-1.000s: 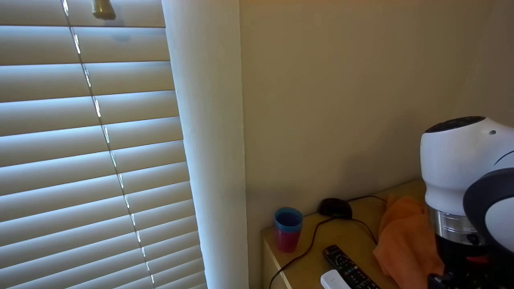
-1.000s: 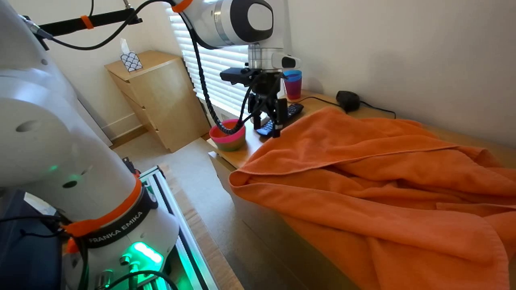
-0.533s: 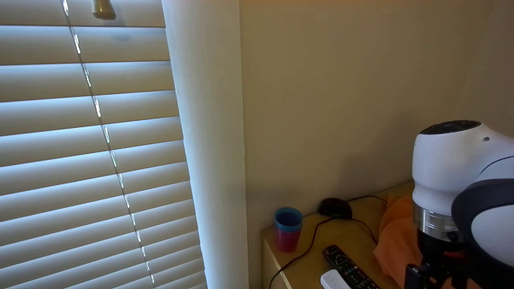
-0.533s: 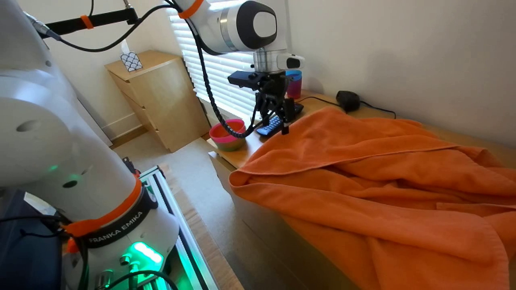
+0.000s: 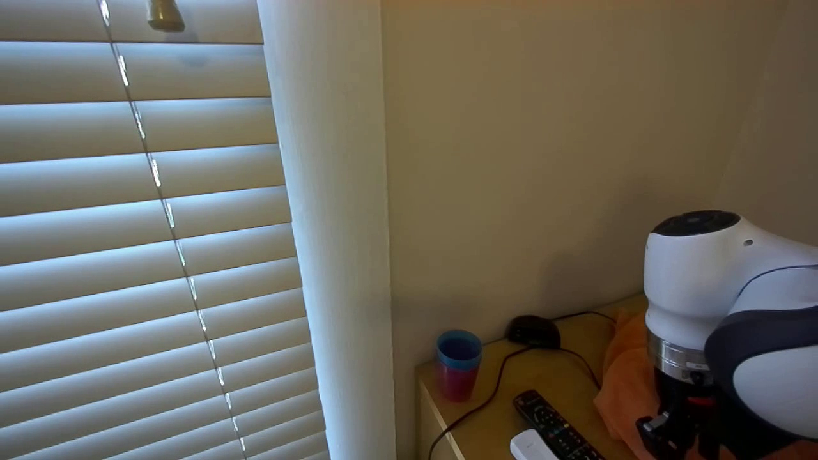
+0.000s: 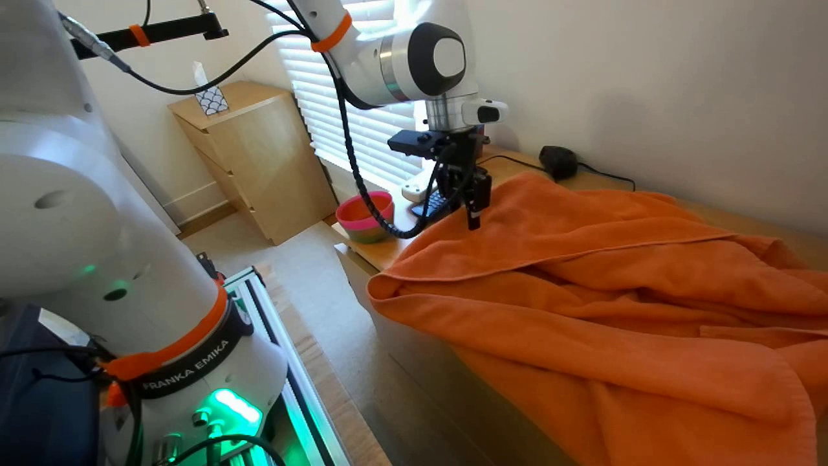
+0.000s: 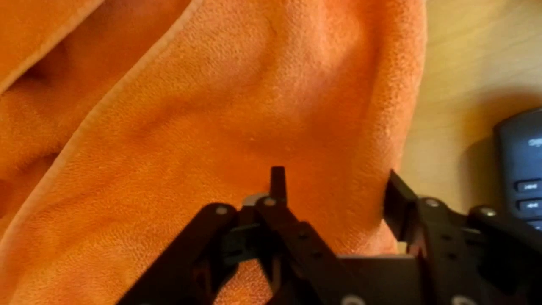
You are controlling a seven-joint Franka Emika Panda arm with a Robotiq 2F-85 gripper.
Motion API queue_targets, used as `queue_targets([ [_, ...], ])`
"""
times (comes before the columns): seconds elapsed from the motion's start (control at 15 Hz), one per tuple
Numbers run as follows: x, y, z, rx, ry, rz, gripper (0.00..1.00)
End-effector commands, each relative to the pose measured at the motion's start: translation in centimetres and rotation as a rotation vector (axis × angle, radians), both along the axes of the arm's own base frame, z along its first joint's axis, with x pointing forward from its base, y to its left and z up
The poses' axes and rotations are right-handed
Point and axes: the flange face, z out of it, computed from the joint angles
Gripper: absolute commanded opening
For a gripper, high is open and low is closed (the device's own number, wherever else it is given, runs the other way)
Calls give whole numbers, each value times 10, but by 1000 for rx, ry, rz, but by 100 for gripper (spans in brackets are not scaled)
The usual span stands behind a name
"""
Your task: Fold the orange towel from left to right three times, slide the orange towel a little to the right
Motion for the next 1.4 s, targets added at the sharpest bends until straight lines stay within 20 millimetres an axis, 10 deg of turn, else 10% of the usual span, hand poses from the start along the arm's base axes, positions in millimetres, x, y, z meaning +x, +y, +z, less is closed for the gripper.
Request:
queue_targets([
  [0.0, 0, -1, -8, -37, 13, -9, 26],
  [0.27, 0, -5, -5, -76, 24, -2, 0],
  [0.73, 12, -10, -3, -91, 22, -35, 1],
  [1.27, 141, -121, 156, -188, -386, -299, 1],
  [1.33, 126, -106, 127, -169, -330, -231, 4],
])
